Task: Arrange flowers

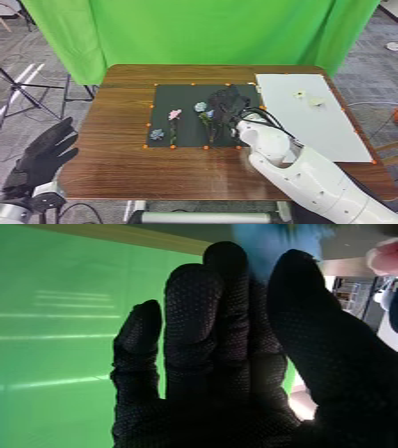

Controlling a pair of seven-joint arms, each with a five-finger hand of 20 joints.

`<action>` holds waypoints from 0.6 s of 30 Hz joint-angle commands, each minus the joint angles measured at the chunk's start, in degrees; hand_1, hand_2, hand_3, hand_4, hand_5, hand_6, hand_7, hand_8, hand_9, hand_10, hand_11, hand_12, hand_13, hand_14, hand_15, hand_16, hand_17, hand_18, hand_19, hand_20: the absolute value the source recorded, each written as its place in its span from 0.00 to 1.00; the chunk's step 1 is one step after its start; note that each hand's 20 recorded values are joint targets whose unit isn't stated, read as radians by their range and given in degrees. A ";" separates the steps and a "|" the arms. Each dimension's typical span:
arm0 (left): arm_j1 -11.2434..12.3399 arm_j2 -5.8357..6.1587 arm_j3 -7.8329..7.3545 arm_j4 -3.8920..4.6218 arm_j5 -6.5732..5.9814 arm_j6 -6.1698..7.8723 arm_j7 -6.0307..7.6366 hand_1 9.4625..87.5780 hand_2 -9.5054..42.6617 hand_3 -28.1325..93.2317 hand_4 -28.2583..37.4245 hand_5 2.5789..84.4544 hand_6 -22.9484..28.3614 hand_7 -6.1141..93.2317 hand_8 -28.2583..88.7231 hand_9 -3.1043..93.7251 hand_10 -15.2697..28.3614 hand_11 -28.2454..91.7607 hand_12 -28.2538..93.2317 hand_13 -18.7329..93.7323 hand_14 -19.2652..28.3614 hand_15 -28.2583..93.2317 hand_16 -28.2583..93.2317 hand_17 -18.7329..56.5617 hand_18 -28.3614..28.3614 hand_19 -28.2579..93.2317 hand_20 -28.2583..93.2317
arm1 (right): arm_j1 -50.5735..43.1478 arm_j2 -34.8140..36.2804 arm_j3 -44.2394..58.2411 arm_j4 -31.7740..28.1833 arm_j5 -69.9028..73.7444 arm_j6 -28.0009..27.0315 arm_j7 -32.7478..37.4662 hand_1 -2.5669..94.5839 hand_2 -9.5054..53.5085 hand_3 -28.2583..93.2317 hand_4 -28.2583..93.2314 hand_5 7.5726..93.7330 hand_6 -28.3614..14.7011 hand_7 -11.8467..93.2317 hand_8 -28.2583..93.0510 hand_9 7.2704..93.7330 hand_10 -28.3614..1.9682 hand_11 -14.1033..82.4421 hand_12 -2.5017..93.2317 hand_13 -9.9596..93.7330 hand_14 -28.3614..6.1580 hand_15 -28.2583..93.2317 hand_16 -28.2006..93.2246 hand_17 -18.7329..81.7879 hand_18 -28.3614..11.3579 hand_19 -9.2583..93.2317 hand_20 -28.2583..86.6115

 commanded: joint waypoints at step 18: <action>1.42 -0.68 -0.17 -0.31 -0.26 0.37 0.75 0.20 0.15 0.80 0.02 0.23 0.46 0.24 0.16 0.19 0.54 0.32 0.40 0.26 0.63 0.34 0.30 0.08 0.80 0.51 0.32 | 1.52 8.37 10.13 -1.84 2.47 -2.24 13.86 0.34 0.00 0.98 0.00 0.35 0.60 0.45 0.10 0.38 0.52 0.50 0.30 0.48 0.57 0.74 0.39 0.32 0.25 0.79 0.68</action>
